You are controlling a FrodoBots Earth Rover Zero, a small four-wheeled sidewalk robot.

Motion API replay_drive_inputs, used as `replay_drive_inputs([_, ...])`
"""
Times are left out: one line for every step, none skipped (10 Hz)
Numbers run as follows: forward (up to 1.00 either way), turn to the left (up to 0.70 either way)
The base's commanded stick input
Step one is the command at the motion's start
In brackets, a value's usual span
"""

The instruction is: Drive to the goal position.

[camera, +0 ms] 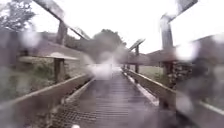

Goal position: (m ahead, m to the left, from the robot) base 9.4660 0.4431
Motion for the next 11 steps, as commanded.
replay_drive_inputs([0.85,0.0])
replay_drive_inputs([0.85,0.0])
replay_drive_inputs([0.85,0.0])
replay_drive_inputs([0.85,0.0])
replay_drive_inputs([0.85,0.0])
replay_drive_inputs([0.85,0.0])
replay_drive_inputs([0.85,-0.03])
replay_drive_inputs([0.85,-0.11])
replay_drive_inputs([0.85,-0.2])
replay_drive_inputs([0.85,-0.34])
replay_drive_inputs([0.85,-0.34])
